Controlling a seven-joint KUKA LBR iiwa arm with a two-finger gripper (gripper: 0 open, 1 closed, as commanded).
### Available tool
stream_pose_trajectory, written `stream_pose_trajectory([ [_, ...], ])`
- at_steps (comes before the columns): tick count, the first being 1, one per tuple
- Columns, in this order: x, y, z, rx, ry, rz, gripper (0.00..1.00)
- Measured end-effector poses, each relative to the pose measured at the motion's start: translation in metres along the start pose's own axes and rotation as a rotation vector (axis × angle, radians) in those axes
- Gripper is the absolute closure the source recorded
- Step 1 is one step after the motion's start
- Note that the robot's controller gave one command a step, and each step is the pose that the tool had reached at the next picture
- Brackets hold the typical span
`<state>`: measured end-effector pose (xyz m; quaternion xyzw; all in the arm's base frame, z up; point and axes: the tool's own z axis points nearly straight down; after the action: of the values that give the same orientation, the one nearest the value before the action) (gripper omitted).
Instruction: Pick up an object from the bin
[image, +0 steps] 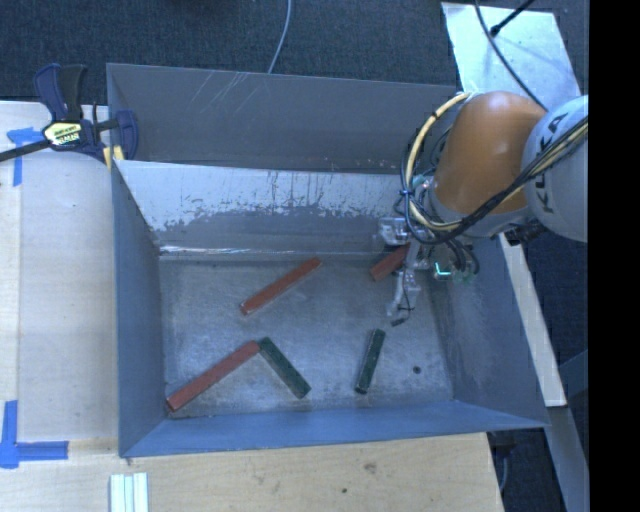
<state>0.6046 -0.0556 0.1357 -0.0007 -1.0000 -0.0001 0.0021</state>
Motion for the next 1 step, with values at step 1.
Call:
stream_pose_trajectory([
  [1, -0.0020, 0.0001, -0.0046, 0.001, -0.008, -0.001, 0.00],
])
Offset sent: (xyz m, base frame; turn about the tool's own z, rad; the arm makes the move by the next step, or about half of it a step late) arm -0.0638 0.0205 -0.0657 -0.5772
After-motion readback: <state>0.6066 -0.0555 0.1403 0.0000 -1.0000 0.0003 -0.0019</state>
